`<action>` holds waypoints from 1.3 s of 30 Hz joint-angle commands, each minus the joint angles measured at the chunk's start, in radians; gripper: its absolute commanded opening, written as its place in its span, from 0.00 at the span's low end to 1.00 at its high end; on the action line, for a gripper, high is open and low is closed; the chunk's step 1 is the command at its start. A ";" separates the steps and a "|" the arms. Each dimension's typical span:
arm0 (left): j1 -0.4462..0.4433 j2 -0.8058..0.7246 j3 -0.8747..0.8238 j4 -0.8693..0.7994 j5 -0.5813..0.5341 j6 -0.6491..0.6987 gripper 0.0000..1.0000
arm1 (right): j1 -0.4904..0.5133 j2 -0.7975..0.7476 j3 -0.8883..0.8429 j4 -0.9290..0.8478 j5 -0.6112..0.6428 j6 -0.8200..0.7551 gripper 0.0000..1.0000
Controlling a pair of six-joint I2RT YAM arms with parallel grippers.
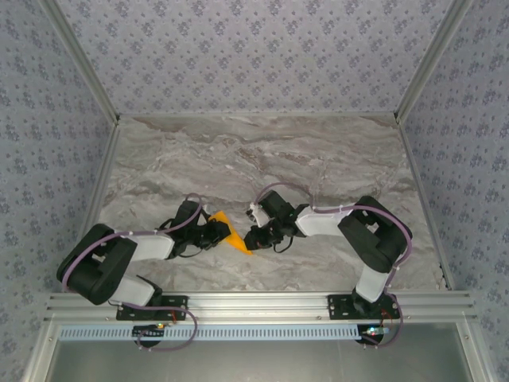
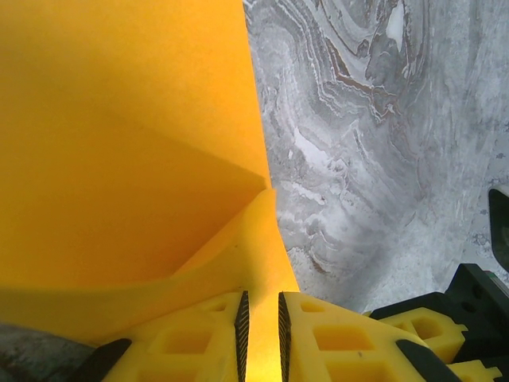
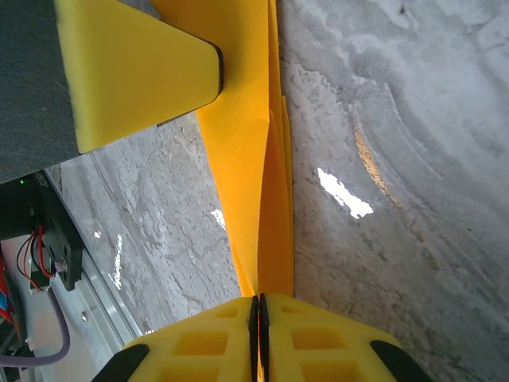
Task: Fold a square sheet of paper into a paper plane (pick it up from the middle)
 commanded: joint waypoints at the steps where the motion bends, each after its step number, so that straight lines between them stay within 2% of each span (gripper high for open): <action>1: -0.003 -0.014 -0.021 -0.100 -0.043 0.013 0.21 | 0.010 0.011 0.011 -0.012 -0.015 -0.038 0.13; 7: -0.003 -0.020 -0.023 -0.108 -0.041 0.015 0.21 | 0.012 0.002 0.023 -0.013 0.001 -0.070 0.20; 14: -0.003 -0.018 -0.021 -0.102 -0.034 0.018 0.21 | 0.007 0.011 0.047 -0.002 0.001 -0.057 0.21; 24: -0.002 -0.007 -0.018 -0.103 -0.032 0.018 0.21 | 0.019 0.044 0.057 0.007 -0.040 -0.070 0.08; 31: -0.002 -0.004 -0.019 -0.106 -0.038 0.015 0.21 | 0.032 0.090 0.077 -0.017 -0.044 -0.099 0.05; 35: -0.002 -0.005 -0.020 -0.105 -0.038 0.016 0.21 | 0.033 0.099 0.088 -0.037 -0.025 -0.108 0.06; 39: -0.003 -0.007 -0.013 -0.100 -0.039 0.012 0.21 | 0.025 0.050 0.098 -0.102 0.052 -0.139 0.14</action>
